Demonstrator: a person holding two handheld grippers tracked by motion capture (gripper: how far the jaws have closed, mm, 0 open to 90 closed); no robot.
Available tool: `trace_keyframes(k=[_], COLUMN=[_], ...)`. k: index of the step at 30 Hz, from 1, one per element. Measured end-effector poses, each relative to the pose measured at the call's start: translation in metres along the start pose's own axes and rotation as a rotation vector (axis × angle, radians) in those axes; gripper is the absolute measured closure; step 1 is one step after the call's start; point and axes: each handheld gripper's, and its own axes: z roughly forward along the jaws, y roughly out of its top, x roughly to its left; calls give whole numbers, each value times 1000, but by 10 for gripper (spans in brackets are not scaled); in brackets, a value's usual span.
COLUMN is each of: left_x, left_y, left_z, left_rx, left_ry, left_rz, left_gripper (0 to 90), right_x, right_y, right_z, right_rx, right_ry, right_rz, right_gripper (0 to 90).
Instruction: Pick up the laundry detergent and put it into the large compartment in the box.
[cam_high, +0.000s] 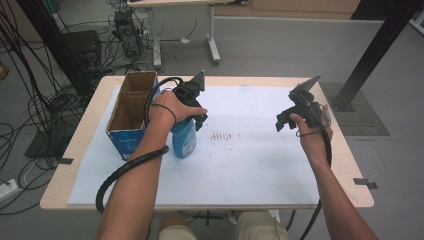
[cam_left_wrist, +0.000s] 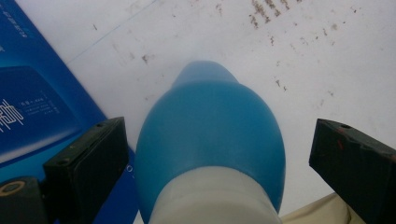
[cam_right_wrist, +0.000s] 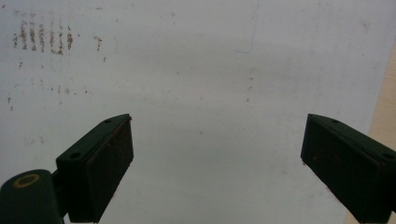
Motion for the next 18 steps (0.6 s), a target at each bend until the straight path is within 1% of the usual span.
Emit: trace_keyframes(k=[3,4,18], left_x=[0,1,1], left_y=[-1,-1,0], left_z=[0,0,0], left_rx=[-2,0,2], left_ry=[0,-1,-1], left_rz=[-6,-1,-1], left_gripper=[51,52,51], right_x=[0,1,1], right_y=[0,0,0], right_z=[0,0,2], right_rx=[1,-1,-4], right_ry=[-1,-1,1], right_rz=[0,0,-8], right_gripper=[92,92,92])
